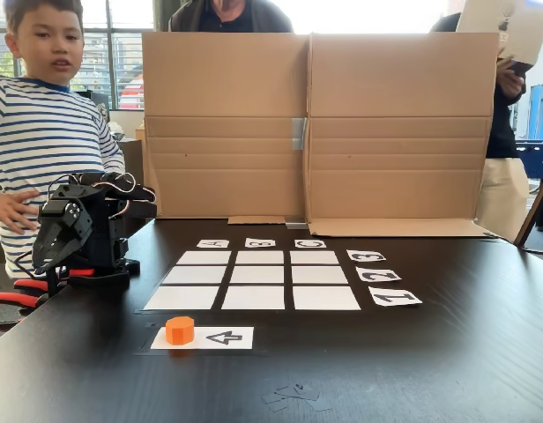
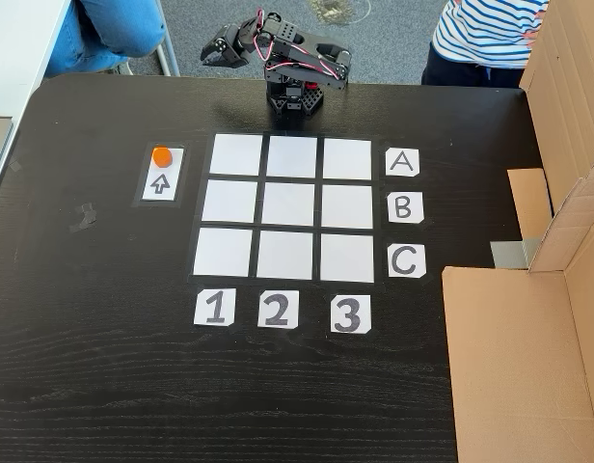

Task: Pick up the round, orange token and place it in the grid on square B1.

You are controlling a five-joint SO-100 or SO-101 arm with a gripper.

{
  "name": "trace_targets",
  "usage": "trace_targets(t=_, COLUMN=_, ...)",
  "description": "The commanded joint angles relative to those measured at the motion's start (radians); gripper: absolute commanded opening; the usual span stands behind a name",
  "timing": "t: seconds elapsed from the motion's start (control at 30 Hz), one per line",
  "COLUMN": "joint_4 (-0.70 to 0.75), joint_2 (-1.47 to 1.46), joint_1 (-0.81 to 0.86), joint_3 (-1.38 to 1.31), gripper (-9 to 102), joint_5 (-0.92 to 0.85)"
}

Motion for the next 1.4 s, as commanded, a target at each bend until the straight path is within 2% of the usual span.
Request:
trace_targets(t=0.0, joint_4=-0.008, joint_2=-0.094, joint_1=-0.009, joint_3=-0.147, gripper=0, joint_5=-0.003)
trace_targets(t=0.23, joint_4=0.06, joint_2=-0.314, joint_1=-0.043, joint_3=-0.382, gripper=0, joint_5=-0.003)
trace_targets(t=0.53, joint_4=0.359, joint_2=-0.759, joint_1=-0.091, joint_3=-0.922, gripper=0, joint_5=-0.006)
trace_targets(t=0.73, joint_4=0.525, joint_2=-1.014, joint_1=-0.184, joint_3=-1.2, gripper=3, joint_5=-0.006)
trace_targets(t=1.1, joint_4=0.523, joint_2=-1.33, joint_1=-0.313, joint_3=-1.477, gripper=8, joint_5=-0.063)
trace_targets(t=1.27, joint_4=0.523, joint_2=-1.44, joint_1=-0.348, joint_3=-1.562, gripper=40, joint_5=-0.086)
trace_targets(t=1.37, joint_4=0.523, joint_2=-1.48, joint_1=-0.374, joint_3=-1.571, gripper=63, joint_5=-0.106)
